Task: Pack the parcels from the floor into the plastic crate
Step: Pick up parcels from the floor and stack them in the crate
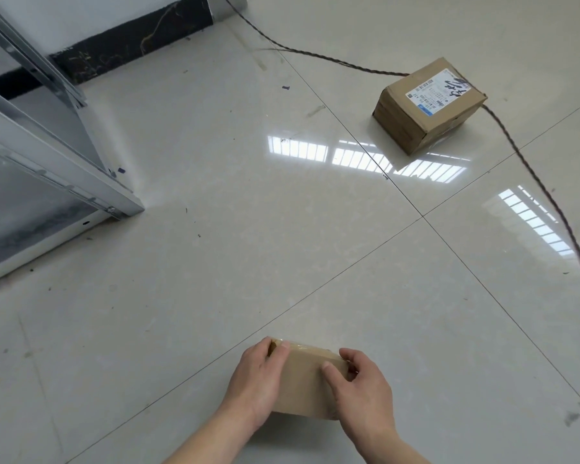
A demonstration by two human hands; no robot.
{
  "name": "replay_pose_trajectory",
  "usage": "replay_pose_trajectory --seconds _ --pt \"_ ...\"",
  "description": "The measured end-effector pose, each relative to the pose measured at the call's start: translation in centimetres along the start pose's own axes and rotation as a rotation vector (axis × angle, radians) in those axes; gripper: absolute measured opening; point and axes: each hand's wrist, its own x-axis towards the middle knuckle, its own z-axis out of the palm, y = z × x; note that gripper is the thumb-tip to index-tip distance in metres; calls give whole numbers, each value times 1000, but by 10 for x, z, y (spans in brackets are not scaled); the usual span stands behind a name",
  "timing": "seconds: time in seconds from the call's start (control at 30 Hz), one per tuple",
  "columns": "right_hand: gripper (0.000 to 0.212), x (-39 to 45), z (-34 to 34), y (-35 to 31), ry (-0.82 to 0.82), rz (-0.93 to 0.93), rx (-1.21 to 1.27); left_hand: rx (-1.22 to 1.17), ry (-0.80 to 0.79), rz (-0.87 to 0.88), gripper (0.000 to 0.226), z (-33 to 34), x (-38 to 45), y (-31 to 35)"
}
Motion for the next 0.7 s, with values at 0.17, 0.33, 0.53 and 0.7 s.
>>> replay_pose_trajectory --seconds 0.17,0.33,0.53,0.7 --pt "50 -4 -6 -8 -10 -29 -79 159 11 7 48 -3 5 4" --pt "51 -10 -7 -13 -15 -16 -44 98 9 -45 62 -2 -2 5" --pt "61 -8 -9 -9 -24 38 13 0 -18 -162 52 -1 -4 3" --pt "26 -4 -8 -3 -53 124 52 -98 -34 -210 52 -1 -8 0"
